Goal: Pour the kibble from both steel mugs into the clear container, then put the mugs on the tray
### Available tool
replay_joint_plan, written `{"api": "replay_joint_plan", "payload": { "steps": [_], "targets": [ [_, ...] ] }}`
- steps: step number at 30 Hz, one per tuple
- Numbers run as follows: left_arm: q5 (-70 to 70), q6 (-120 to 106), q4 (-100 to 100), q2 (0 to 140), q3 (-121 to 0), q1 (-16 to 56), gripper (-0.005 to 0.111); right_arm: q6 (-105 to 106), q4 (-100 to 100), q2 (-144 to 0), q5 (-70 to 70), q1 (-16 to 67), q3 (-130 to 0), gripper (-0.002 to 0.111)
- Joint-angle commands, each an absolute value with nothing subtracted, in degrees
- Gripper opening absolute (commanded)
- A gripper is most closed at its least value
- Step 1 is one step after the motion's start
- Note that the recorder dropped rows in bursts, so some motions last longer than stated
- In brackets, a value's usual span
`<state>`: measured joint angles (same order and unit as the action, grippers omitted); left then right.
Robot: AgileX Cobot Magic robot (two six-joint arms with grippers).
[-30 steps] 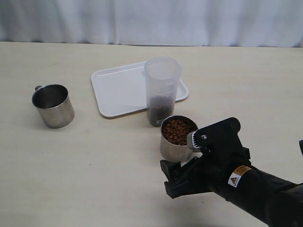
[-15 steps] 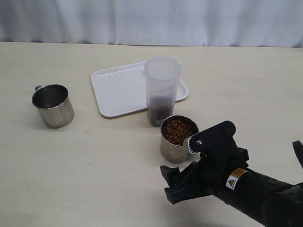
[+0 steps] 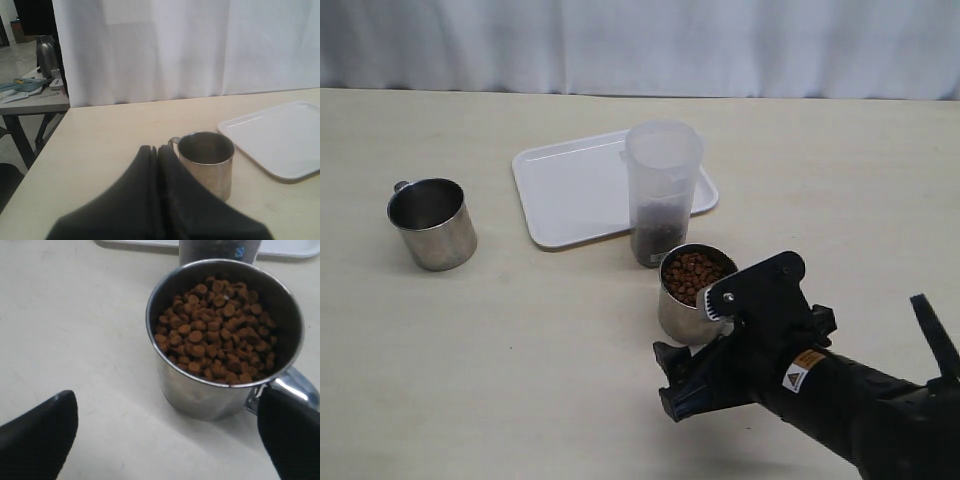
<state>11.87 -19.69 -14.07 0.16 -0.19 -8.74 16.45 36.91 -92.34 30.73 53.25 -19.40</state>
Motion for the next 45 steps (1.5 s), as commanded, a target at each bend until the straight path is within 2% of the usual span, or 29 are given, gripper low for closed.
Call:
{"api": "replay_joint_plan", "payload": {
  "steps": [1,27,34,45],
  "targets": [
    [11.5,-19.7,-14.0,0.0,0.0,-8.6,0.000,17.4,37.2,-94.8,31.4,53.3,-21.0,0.079],
    [11.7,-19.7,-14.0,0.0,0.0,-8.6,0.000,19.1,40.2,-97.3,34.4,53.3,-22.6,0.079],
    [11.7,-19.7,-14.0,0.0,0.0,-8.6,0.000,20.3,39.4,-98.6,31.8,47.8,-22.6,0.079],
    [11.4,-19.7,-14.0,0.0,0.0,-8.6,0.000,21.3,32.1,-98.6,32.1,47.8,-22.3,0.079]
  ]
}}
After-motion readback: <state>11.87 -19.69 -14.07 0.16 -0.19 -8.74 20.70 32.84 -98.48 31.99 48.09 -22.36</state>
